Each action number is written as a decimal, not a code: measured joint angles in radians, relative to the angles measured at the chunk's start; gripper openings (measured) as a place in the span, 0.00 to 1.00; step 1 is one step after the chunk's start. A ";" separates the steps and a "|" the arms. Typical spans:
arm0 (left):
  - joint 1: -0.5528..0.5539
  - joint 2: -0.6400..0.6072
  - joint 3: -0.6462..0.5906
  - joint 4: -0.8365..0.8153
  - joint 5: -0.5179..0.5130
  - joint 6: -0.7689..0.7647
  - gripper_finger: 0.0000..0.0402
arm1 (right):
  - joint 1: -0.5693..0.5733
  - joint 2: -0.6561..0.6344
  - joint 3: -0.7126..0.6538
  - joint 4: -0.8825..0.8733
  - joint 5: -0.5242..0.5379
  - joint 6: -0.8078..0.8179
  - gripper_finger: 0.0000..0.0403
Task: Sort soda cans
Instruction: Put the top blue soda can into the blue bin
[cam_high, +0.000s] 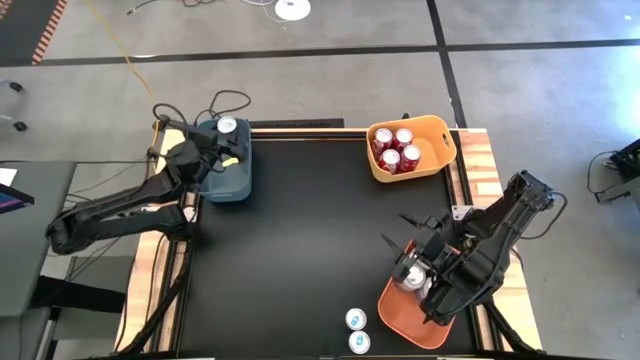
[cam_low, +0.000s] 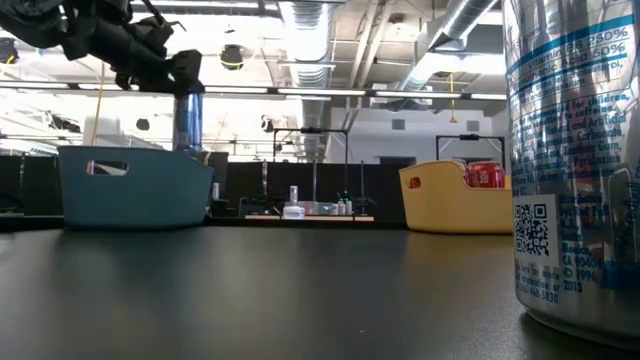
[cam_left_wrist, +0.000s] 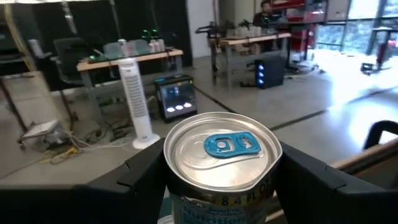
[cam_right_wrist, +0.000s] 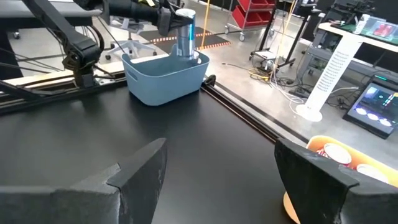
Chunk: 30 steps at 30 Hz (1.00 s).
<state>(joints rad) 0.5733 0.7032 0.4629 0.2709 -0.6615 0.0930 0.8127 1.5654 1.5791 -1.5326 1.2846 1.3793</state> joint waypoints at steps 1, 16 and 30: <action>0.000 -0.006 0.000 -0.004 -0.030 0.005 0.60 | 0.000 0.000 0.000 0.000 0.000 0.000 0.78; 0.000 -0.002 -0.009 -0.118 -0.328 -0.087 0.60 | -0.002 0.003 0.000 0.003 -0.002 -0.016 0.78; 0.083 0.100 -0.177 0.033 -0.341 -0.291 0.60 | -0.002 0.004 0.000 0.003 -0.002 -0.020 0.78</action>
<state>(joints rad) 0.6563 0.8032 0.2856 0.3038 -1.0022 -0.1984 0.8112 1.5692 1.5795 -1.5300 1.2823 1.3593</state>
